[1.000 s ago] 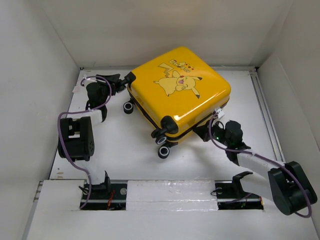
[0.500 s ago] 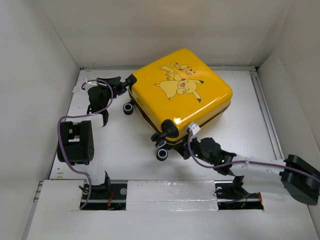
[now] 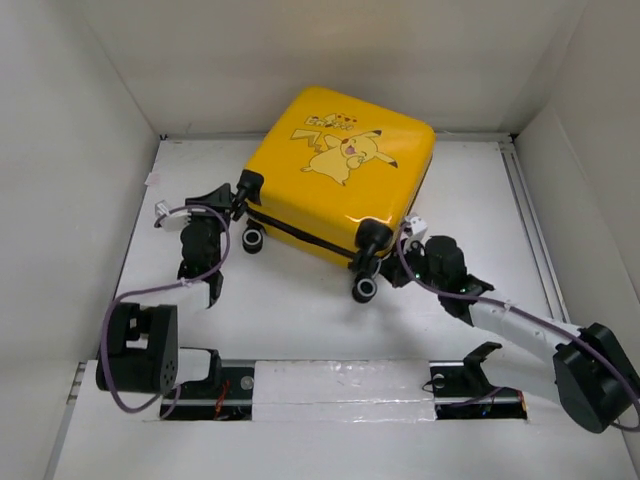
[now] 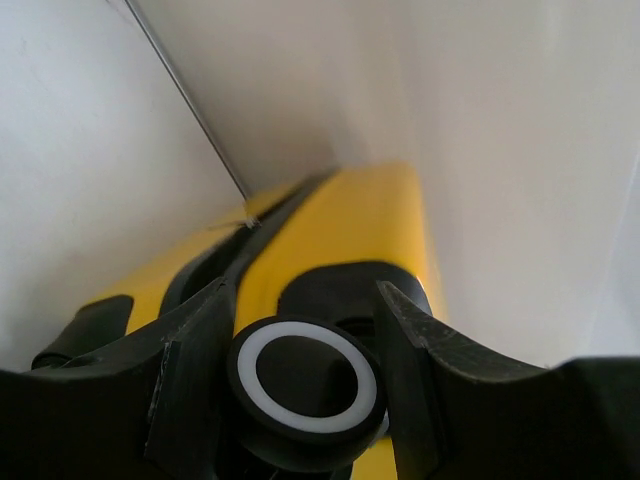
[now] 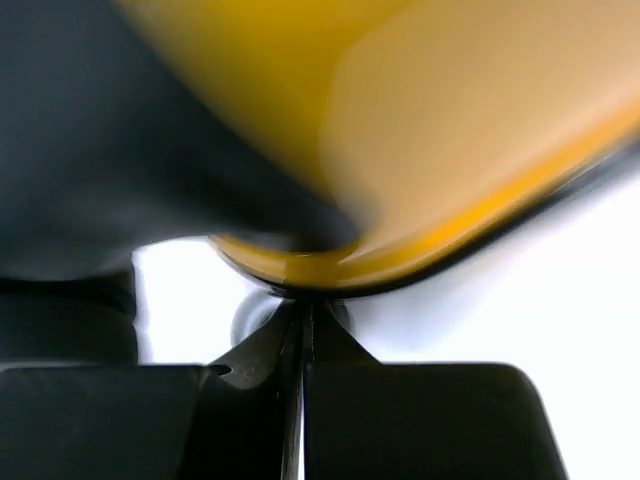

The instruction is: Pack the luggage

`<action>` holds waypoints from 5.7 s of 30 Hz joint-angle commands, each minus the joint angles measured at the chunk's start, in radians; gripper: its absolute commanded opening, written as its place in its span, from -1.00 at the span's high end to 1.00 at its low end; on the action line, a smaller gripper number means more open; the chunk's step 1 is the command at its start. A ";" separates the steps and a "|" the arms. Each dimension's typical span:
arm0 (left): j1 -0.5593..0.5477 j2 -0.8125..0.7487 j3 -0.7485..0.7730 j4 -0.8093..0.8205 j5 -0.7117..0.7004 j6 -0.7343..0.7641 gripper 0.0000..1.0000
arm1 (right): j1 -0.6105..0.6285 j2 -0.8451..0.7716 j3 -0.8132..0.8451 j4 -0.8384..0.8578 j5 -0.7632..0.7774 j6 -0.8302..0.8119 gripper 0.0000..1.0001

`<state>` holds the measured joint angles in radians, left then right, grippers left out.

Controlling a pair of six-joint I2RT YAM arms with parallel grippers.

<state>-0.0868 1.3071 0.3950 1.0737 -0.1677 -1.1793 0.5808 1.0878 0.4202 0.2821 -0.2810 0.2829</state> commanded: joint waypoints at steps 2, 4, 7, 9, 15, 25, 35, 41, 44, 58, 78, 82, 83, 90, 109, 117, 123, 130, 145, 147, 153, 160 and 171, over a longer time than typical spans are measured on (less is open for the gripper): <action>-0.195 -0.156 -0.080 0.036 0.252 0.069 1.00 | -0.044 -0.031 0.060 0.276 0.008 0.056 1.00; -0.195 -0.199 -0.103 0.005 0.252 0.069 1.00 | 0.039 -0.041 -0.093 0.395 0.049 0.126 1.00; -0.226 -0.265 -0.151 -0.021 0.252 0.079 1.00 | 0.253 0.006 -0.207 0.619 0.283 0.232 1.00; -0.267 -0.279 -0.163 -0.021 0.252 0.092 1.00 | 0.345 0.113 -0.184 0.644 0.400 0.207 1.00; -0.361 -0.279 -0.174 -0.023 0.241 0.101 1.00 | 0.442 0.305 0.049 0.582 0.539 0.112 1.00; -0.490 -0.316 -0.136 -0.058 0.232 0.136 1.00 | 0.504 0.555 0.298 0.476 0.396 0.105 1.00; -0.729 -0.296 -0.032 -0.072 0.212 0.147 1.00 | 0.514 0.662 0.342 0.637 0.154 0.091 1.00; -0.861 -0.266 0.045 -0.052 0.122 0.172 1.00 | 0.524 0.684 0.307 0.743 0.150 0.147 1.00; -0.861 -0.265 0.088 -0.139 0.108 0.228 1.00 | 0.512 0.581 0.215 0.717 0.190 0.156 1.00; -0.817 -0.485 0.200 -0.914 -0.014 0.437 -0.10 | 0.412 0.279 -0.021 0.551 0.212 0.173 1.00; -0.850 -0.011 0.495 -0.585 0.345 0.416 1.00 | 0.332 0.078 -0.099 0.538 0.181 0.185 1.00; -0.863 0.108 0.587 -0.454 0.367 0.319 1.00 | 0.424 0.167 -0.143 0.762 0.296 0.228 1.00; -0.863 0.125 0.608 -0.425 0.367 0.294 1.00 | 0.460 0.196 -0.143 0.796 0.345 0.228 1.00; -0.877 0.241 0.646 -0.196 0.424 0.118 1.00 | 0.622 0.489 -0.029 1.057 0.606 0.098 1.00; -0.866 0.077 0.689 -0.334 0.272 0.236 1.00 | 0.804 0.340 -0.126 0.975 0.939 -0.011 1.00; -0.927 0.233 0.850 -0.334 0.387 0.175 1.00 | 0.804 0.641 0.064 1.136 0.885 -0.140 1.00; -0.969 0.247 0.792 -0.272 0.387 0.129 1.00 | 0.804 0.846 0.241 1.292 0.934 -0.194 1.00; -0.978 0.224 0.716 -0.264 0.340 0.136 0.71 | 0.807 0.873 0.215 1.312 0.956 -0.128 0.57; -0.831 -0.243 0.606 -0.723 -0.143 0.644 -0.68 | 0.904 0.298 -0.034 0.661 0.939 0.115 -0.32; -0.821 -0.305 0.486 -0.709 -0.190 0.635 -0.38 | 0.904 0.181 -0.009 0.484 0.983 0.131 -0.34; -0.821 -0.327 0.128 -0.643 -0.156 0.576 0.26 | 0.845 -0.236 0.124 -0.192 1.100 0.179 -0.51; -0.821 -0.085 0.201 -0.475 0.039 0.646 0.06 | 0.542 -0.397 0.316 -0.592 0.984 0.164 -0.98; -0.821 0.187 0.409 -0.460 0.134 0.713 -0.18 | 0.150 -0.203 0.453 -0.612 0.568 -0.060 -0.98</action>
<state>-0.9081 1.4677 0.7544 0.5747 -0.0612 -0.5022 0.8017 0.8600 0.8158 -0.3088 0.4660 0.3038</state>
